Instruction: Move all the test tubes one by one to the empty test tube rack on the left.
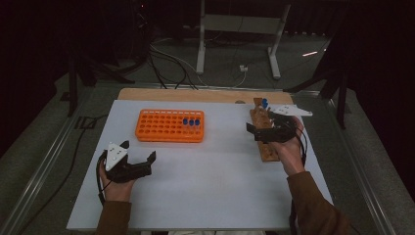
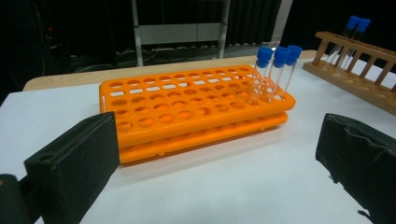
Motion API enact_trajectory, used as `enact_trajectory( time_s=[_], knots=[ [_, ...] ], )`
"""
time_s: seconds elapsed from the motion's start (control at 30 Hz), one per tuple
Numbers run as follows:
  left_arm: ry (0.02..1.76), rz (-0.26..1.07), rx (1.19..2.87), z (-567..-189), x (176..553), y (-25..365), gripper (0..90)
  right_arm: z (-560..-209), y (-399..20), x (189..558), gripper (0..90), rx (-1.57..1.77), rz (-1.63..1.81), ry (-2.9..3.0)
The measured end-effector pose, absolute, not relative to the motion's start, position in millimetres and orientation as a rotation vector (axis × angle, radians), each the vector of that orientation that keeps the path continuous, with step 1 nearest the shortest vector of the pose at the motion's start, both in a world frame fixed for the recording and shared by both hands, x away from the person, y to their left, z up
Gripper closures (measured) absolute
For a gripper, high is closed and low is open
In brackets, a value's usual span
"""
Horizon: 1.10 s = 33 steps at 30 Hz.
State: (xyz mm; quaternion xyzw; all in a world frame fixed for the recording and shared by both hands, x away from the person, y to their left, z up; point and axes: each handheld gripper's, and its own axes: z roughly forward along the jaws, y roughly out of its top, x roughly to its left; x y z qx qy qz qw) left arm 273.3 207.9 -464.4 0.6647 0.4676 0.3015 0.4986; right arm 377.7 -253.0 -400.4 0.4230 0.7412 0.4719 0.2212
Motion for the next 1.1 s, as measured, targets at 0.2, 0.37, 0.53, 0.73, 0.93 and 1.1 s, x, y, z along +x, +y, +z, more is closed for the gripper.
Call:
enact_trajectory(
  time_s=[0.2,0.37,0.53,0.73,0.93,1.1],
  knots=[
    [1.145,0.732,1.598,-465.2,272.9,211.2,0.8,-398.9,-260.4,393.4,0.0,1.209,1.252,2.031],
    [1.147,0.73,1.591,-466.6,273.1,210.3,0.8,-399.9,-269.1,409.4,1.1,1.254,1.203,2.016],
    [1.139,0.726,1.601,-467.4,273.5,207.9,0.8,-404.2,-276.0,424.4,4.7,1.309,1.175,2.005],
    [1.141,0.721,1.599,-468.0,272.7,207.7,0.9,-414.0,-278.1,441.7,8.3,1.362,1.149,1.997],
    [1.142,0.713,1.589,-468.1,272.1,208.5,0.9,-425.9,-280.3,459.1,16.3,1.446,1.116,1.968],
    [1.146,0.709,1.584,-468.8,272.3,210.0,0.9,-436.1,-284.5,471.2,35.0,1.503,1.067,1.976]
  ],
)
